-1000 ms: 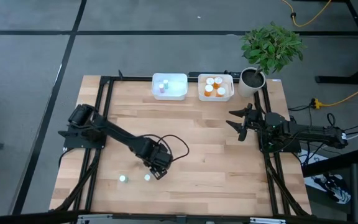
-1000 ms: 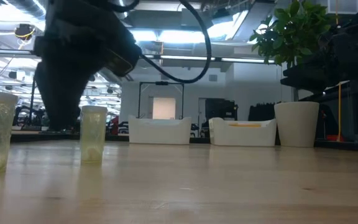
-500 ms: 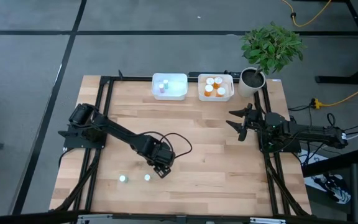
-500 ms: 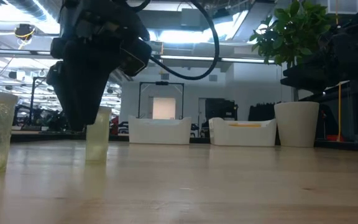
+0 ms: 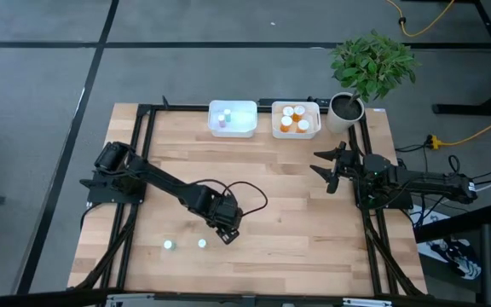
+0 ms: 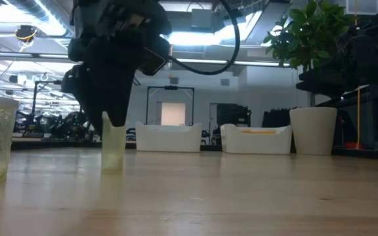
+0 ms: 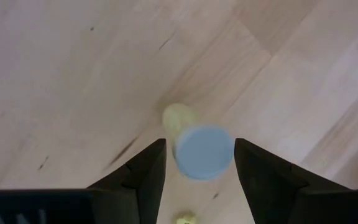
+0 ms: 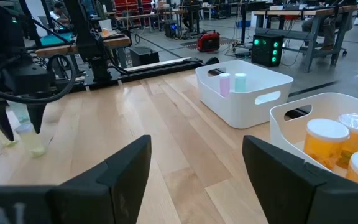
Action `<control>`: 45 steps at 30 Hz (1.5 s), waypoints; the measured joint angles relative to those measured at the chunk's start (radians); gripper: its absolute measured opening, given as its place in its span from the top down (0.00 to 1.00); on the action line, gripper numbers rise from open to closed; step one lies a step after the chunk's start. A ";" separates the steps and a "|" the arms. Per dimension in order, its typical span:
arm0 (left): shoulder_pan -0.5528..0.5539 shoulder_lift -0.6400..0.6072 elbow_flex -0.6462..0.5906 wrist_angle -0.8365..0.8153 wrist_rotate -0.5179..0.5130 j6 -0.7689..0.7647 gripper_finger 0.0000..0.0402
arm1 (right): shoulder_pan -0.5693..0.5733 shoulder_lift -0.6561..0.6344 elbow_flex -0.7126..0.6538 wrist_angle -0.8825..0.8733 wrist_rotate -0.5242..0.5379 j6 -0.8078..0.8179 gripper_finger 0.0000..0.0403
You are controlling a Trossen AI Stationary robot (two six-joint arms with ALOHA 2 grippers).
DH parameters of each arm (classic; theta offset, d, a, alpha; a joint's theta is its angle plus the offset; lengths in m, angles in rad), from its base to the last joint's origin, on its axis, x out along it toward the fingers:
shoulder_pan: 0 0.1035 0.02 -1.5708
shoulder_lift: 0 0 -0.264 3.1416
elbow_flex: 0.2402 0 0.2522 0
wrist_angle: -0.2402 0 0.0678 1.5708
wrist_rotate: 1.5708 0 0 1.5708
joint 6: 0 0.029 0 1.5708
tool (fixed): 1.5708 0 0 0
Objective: Pick and place medicine bottles into bin by pill shape (circle, oval)
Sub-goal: Put the yellow tablet bottle into the left white bin
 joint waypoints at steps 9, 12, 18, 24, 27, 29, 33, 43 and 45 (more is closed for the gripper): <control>0.005 0.000 0.000 0.000 -0.034 -0.003 0.55 | 0.000 0.000 0.000 0.000 0.000 0.000 0.37; 0.014 0.000 0.000 0.000 -0.034 -0.003 0.55 | 0.000 0.000 0.000 0.000 0.000 0.001 0.37; 0.019 0.000 0.000 -0.029 -0.011 -0.001 0.55 | 0.000 0.000 0.000 0.000 0.000 0.000 0.37; 0.018 0.000 0.000 -0.064 -0.007 -0.008 0.55 | 0.000 0.000 0.000 0.000 0.000 0.000 0.37; 0.018 0.000 0.000 -0.065 -0.007 -0.009 0.55 | 0.000 0.000 0.000 0.000 0.000 0.001 0.37; 0.018 0.000 0.000 -0.065 -0.007 -0.009 0.55 | 0.000 0.000 0.000 0.000 0.000 0.000 0.37; 0.018 0.000 0.000 -0.065 -0.007 -0.009 0.55 | 0.000 0.000 0.000 0.000 0.000 0.000 0.37; 0.018 0.000 0.000 -0.066 -0.008 -0.009 0.58 | 0.000 0.000 0.000 0.000 0.000 0.000 0.37; 0.018 0.000 0.001 -0.066 -0.008 -0.009 0.61 | 0.000 0.000 0.000 0.000 0.000 0.000 0.37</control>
